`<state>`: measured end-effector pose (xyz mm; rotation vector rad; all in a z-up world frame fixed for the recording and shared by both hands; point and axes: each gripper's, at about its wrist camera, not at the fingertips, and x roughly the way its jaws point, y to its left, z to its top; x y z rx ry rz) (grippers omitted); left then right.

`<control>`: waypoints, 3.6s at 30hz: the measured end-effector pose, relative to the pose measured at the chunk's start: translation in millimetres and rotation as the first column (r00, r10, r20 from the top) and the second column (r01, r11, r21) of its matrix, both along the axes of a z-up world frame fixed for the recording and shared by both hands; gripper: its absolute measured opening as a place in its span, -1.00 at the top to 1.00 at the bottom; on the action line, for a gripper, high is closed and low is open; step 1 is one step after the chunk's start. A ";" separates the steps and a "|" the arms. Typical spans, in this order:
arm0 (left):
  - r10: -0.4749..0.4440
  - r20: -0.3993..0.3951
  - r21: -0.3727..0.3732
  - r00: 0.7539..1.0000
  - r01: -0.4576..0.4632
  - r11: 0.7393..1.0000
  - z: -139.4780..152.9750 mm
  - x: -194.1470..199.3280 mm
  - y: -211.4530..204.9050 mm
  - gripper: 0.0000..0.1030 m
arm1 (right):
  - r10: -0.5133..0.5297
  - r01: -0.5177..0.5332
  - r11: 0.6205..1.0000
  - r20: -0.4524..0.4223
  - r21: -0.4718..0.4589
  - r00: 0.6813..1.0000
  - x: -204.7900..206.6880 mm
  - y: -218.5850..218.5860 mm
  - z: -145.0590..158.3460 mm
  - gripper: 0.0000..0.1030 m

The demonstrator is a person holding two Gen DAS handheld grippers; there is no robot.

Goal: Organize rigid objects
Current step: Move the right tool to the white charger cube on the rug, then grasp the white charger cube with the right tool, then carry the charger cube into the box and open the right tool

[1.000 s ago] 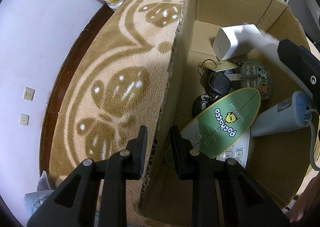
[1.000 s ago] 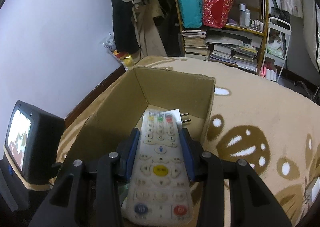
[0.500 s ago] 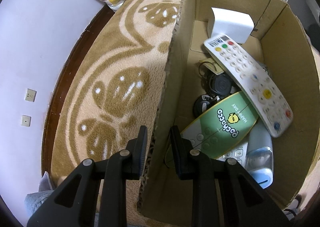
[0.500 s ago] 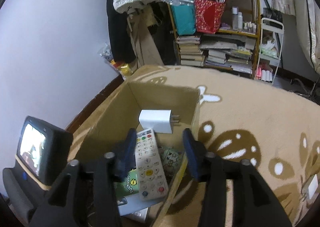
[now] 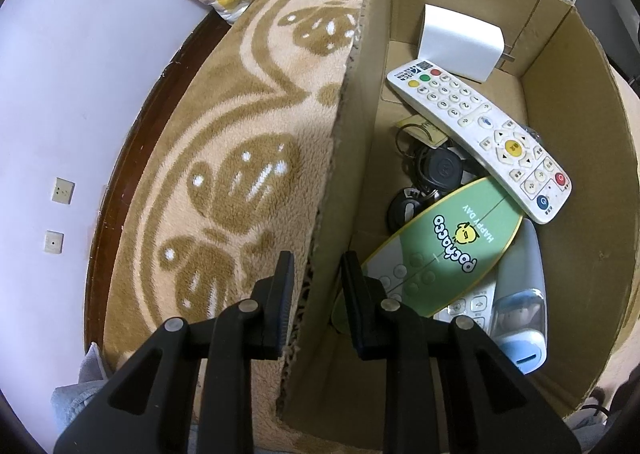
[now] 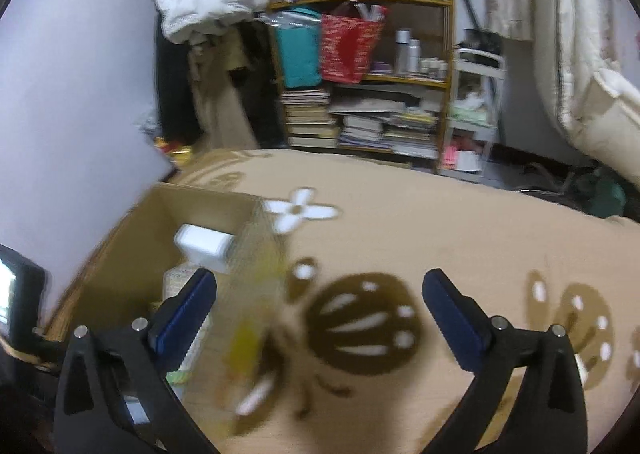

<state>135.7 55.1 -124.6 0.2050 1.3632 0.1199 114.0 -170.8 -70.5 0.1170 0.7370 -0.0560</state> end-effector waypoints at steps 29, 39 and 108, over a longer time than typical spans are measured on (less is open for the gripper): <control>-0.010 0.001 0.023 1.000 0.010 1.000 0.4 -0.9 -3.9 0.48 | -0.672 0.678 0.735 -0.132 -0.005 0.729 -61.3 -186.1 -78.8 -0.77; -0.013 0.001 0.029 1.000 0.013 0.999 1.4 -1.1 -3.3 0.46 | -0.725 0.732 0.679 -0.200 -0.048 0.659 -67.5 -201.0 -94.1 -0.75; 0.000 0.001 0.006 1.000 0.000 1.000 -0.1 0.7 3.0 0.45 | 0.130 -0.134 0.972 0.034 0.194 0.991 -22.9 65.9 -5.3 0.01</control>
